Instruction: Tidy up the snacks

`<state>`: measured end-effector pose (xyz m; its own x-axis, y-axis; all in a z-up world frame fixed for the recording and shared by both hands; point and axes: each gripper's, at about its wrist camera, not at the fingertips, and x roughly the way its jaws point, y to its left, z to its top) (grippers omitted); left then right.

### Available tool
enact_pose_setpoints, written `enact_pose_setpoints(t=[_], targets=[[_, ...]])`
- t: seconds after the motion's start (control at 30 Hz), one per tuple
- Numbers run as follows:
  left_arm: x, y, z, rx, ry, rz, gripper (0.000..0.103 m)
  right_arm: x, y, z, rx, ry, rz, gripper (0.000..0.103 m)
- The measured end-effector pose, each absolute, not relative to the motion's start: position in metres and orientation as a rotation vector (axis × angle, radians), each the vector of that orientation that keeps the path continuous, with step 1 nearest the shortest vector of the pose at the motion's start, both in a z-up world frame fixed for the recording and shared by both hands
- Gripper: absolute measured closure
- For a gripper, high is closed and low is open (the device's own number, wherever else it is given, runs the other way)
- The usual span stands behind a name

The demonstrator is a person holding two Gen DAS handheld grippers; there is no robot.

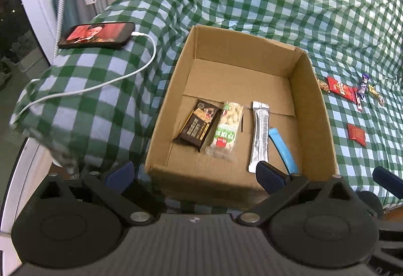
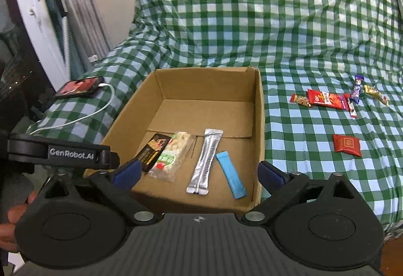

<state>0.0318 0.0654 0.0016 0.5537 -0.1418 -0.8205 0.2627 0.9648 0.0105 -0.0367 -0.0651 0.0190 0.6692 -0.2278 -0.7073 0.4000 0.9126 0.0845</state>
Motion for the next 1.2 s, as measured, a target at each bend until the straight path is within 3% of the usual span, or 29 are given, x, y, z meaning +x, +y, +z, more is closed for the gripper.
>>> enact_pose_setpoints(t=[0.47,1.2], targets=[[-0.011,0.064,0.018,0.182,0.903,-0.255,0.000,-0.080,-0.046,0.044,0.180,0.686,-0.361,0.003],[-0.012,0.059,0.018,0.211,0.918,-0.266,0.000,-0.085,-0.047,0.046,0.183,0.675,-0.366,0.003]])
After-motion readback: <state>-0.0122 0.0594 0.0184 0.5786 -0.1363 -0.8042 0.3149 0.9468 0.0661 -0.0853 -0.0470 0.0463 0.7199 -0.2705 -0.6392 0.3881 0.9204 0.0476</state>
